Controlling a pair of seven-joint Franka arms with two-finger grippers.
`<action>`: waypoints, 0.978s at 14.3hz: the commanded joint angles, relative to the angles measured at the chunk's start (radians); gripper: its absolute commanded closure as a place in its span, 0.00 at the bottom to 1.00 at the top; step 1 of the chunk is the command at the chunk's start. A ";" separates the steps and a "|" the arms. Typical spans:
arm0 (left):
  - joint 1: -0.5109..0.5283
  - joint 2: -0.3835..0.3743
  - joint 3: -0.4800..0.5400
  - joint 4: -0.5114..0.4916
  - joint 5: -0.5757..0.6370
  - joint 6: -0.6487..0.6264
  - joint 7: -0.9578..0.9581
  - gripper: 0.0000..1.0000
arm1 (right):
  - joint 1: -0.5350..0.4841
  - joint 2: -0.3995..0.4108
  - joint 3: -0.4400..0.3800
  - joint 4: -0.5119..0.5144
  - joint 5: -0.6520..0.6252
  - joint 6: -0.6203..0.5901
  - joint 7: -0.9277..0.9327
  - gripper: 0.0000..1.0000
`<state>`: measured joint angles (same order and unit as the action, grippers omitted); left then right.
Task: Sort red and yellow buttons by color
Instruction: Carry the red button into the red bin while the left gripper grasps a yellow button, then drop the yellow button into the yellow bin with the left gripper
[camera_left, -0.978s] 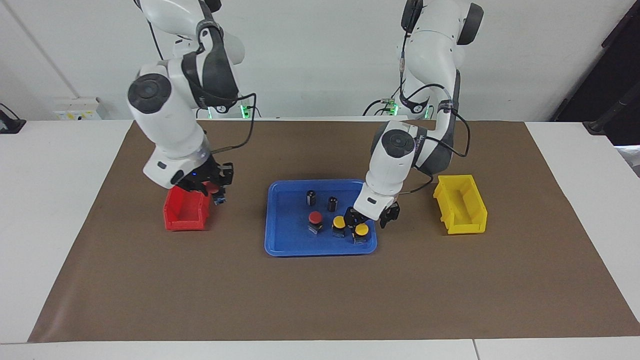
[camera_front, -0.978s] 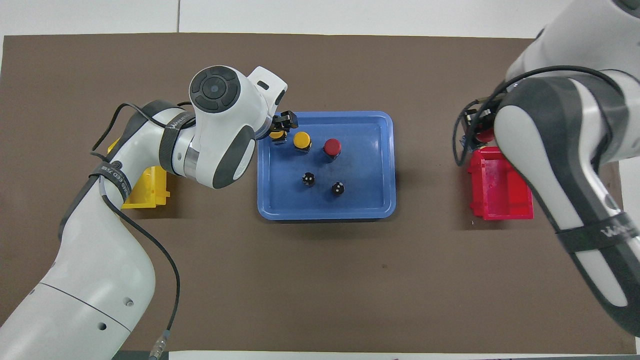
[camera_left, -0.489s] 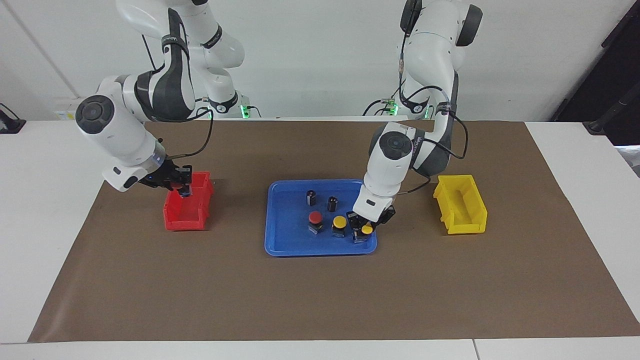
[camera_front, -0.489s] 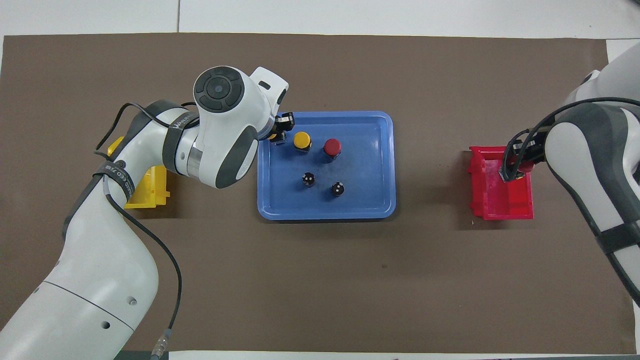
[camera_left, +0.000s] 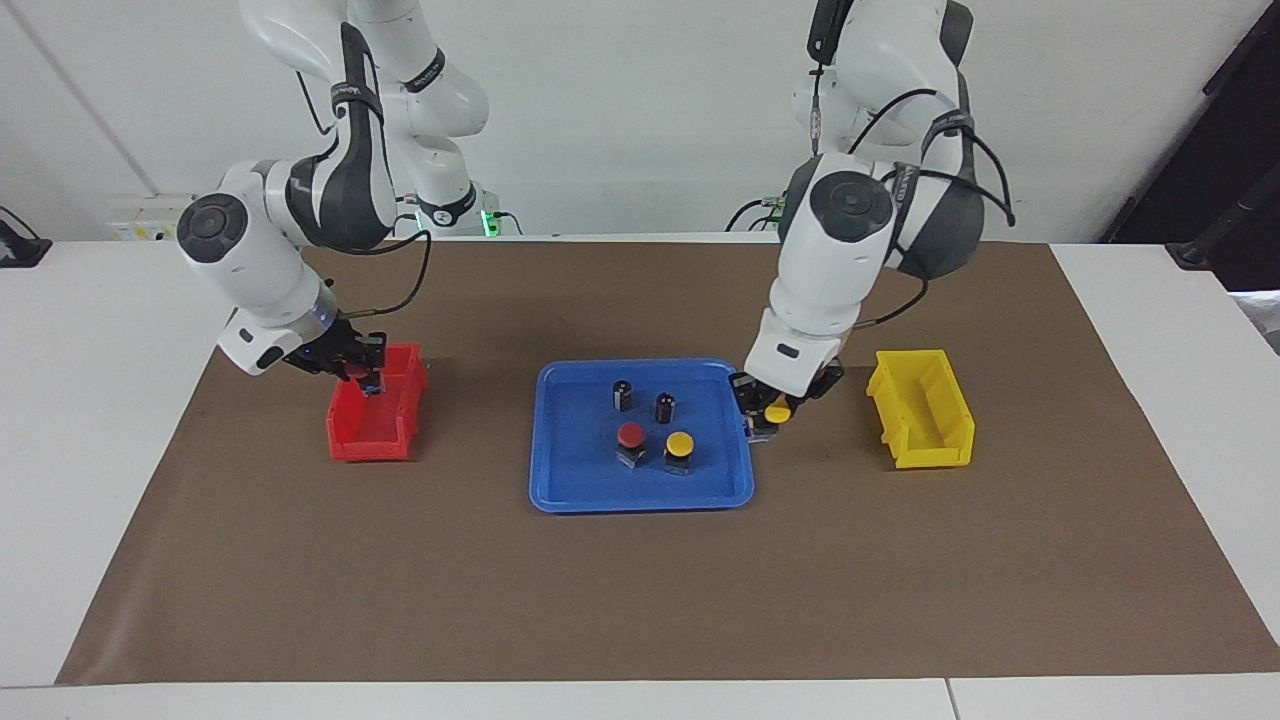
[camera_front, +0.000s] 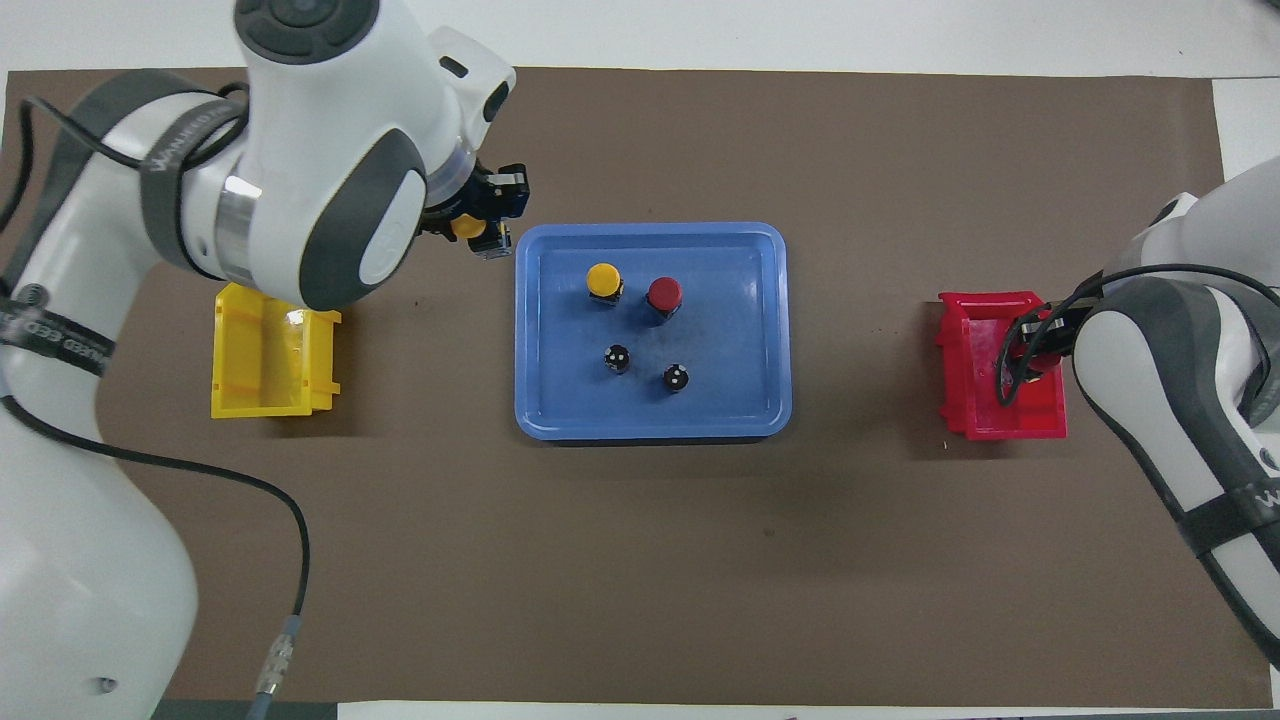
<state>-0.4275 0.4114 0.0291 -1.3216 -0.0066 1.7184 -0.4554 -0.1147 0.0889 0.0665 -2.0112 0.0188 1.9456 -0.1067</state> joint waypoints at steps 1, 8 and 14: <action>0.128 -0.153 -0.003 -0.239 0.004 0.026 0.183 0.99 | -0.016 -0.067 0.009 -0.130 0.015 0.087 -0.018 0.85; 0.311 -0.454 -0.001 -0.734 0.005 0.282 0.448 0.99 | -0.005 -0.087 0.009 -0.201 0.013 0.147 -0.022 0.84; 0.352 -0.461 -0.003 -0.889 0.046 0.486 0.440 0.99 | -0.014 -0.110 0.009 -0.268 0.009 0.211 -0.073 0.84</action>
<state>-0.0882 -0.0340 0.0360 -2.1552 0.0043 2.1473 -0.0141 -0.1131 0.0182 0.0677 -2.2381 0.0186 2.1368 -0.1489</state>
